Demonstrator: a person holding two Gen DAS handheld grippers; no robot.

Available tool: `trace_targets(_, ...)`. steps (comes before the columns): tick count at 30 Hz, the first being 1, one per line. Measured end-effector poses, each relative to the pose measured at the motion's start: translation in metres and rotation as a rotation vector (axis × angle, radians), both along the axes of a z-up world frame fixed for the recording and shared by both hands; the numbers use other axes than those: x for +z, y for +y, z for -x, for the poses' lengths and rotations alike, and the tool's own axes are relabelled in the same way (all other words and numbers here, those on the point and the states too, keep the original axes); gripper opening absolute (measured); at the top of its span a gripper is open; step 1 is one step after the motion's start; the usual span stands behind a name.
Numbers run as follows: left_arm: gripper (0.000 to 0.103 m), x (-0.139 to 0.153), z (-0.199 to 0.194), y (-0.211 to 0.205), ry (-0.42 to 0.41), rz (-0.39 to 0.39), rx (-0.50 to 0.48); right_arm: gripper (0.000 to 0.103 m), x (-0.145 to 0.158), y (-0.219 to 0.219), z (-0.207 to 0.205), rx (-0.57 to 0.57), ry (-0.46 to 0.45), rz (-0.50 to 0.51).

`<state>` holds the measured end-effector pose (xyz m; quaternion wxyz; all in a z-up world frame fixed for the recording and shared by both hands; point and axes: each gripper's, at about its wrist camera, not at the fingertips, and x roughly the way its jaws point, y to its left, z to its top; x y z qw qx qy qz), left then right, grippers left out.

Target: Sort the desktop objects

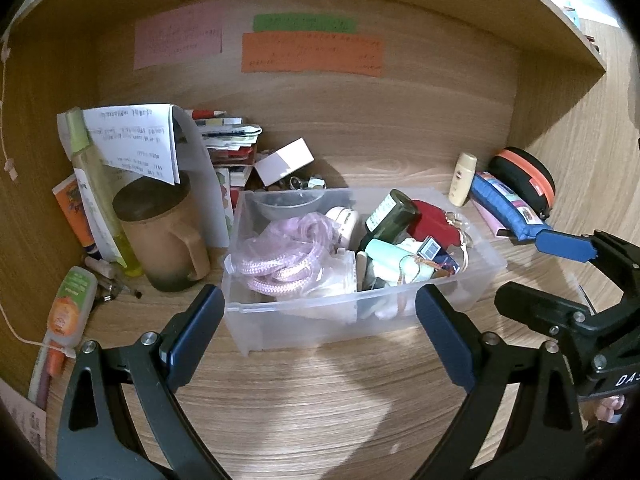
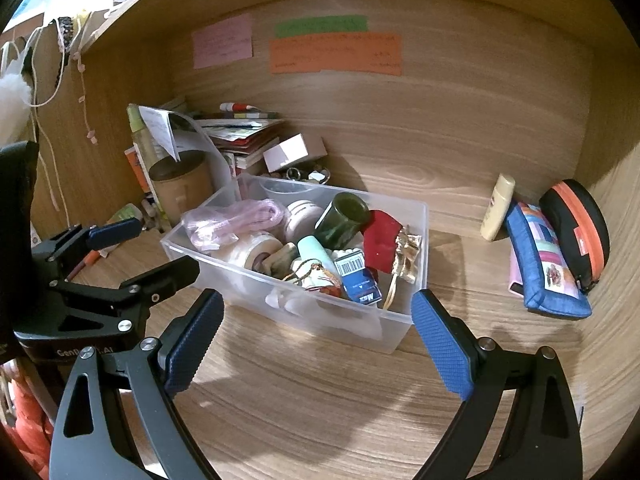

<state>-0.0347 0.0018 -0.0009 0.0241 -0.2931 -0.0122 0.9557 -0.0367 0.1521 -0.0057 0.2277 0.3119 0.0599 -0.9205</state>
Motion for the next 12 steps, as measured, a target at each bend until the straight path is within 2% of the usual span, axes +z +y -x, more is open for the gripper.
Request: trace_targets(12, 0.098, -0.0018, 0.0011, 0.0022, 0.01, 0.015, 0.003, 0.094, -0.0057, -0.0026, 0.0056, 0.015, -0.017, -0.004)
